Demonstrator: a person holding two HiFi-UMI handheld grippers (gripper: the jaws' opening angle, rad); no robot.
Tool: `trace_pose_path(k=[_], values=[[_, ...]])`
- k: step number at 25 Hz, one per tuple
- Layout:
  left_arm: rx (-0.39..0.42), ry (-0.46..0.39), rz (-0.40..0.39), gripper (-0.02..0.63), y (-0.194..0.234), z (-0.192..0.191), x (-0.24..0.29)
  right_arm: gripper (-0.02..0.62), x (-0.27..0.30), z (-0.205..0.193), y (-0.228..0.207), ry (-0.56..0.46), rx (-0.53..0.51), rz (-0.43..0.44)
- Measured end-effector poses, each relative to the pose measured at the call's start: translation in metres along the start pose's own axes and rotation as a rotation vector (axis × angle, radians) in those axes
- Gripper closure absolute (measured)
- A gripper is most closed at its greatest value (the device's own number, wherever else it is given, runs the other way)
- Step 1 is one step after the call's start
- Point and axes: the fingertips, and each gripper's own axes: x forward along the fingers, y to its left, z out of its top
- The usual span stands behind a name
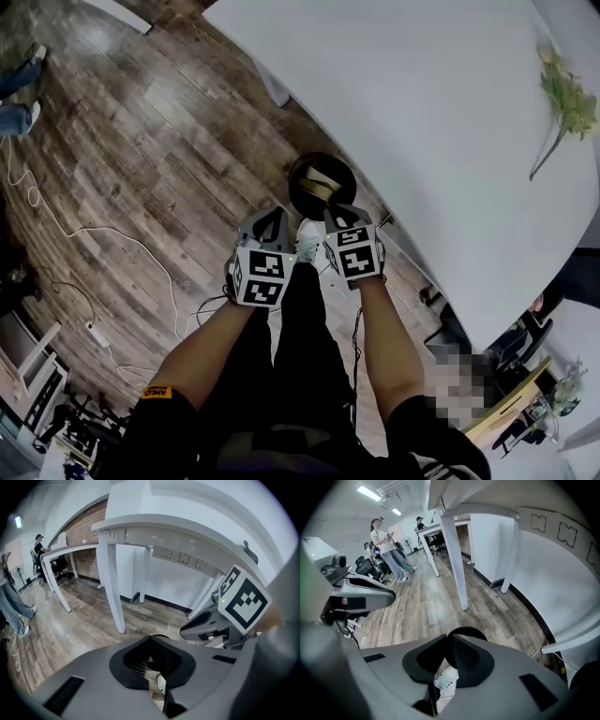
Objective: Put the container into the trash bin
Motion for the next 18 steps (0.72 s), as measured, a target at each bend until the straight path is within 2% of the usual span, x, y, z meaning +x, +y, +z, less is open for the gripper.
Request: trace_pose_path(k=[18], values=[[-0.022, -0.174, 0.004, 0.598, -0.013, 0.086, -0.176, 0.575, -0.204, 0.09, 0.079, -0.255, 0.023, -0.084]])
